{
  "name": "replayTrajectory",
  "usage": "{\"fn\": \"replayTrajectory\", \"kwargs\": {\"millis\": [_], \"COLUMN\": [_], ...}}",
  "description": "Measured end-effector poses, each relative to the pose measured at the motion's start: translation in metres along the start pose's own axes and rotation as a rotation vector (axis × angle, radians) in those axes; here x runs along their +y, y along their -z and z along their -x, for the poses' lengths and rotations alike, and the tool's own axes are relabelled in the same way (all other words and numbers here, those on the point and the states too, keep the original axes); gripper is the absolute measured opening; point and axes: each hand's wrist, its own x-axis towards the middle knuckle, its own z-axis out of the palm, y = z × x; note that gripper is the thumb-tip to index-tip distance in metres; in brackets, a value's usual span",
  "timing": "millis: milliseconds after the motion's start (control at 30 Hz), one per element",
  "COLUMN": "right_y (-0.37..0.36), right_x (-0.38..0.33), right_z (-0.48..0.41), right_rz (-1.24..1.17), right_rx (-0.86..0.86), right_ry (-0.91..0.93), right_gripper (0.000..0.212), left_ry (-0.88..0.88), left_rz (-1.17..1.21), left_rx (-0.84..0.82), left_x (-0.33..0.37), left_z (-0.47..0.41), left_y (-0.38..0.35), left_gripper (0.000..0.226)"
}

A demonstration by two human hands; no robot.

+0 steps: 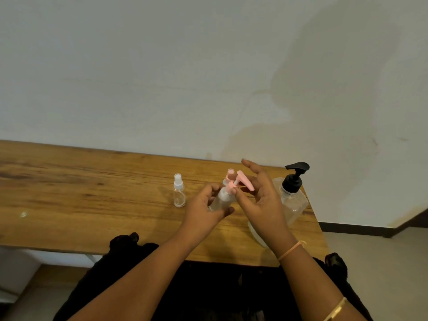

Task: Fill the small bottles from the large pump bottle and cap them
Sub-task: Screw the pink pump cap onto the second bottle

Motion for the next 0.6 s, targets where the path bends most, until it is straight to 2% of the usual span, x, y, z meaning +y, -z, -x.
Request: {"fn": "replayTrajectory", "kwargs": {"millis": [267,400,600], "right_y": [0.000,0.000,-0.001], "right_x": [0.003,0.001,0.003], "right_z": [-0.007,-0.006,-0.009], "right_rz": [0.008,-0.053,-0.119], "right_rx": [0.089,0.050,0.032], "right_ry": [0.033,0.028,-0.002], "right_gripper": [0.061,0.071,0.062], "left_ry": [0.033,0.045,0.029], "left_rz": [0.051,0.113,0.139], "left_rx": [-0.027,-0.031,0.004], "left_x": [0.009,0.013,0.011], "left_z": [0.000,0.000,-0.003], "left_y": [-0.008,-0.010,-0.010], "left_gripper": [0.044,0.041,0.041]}}
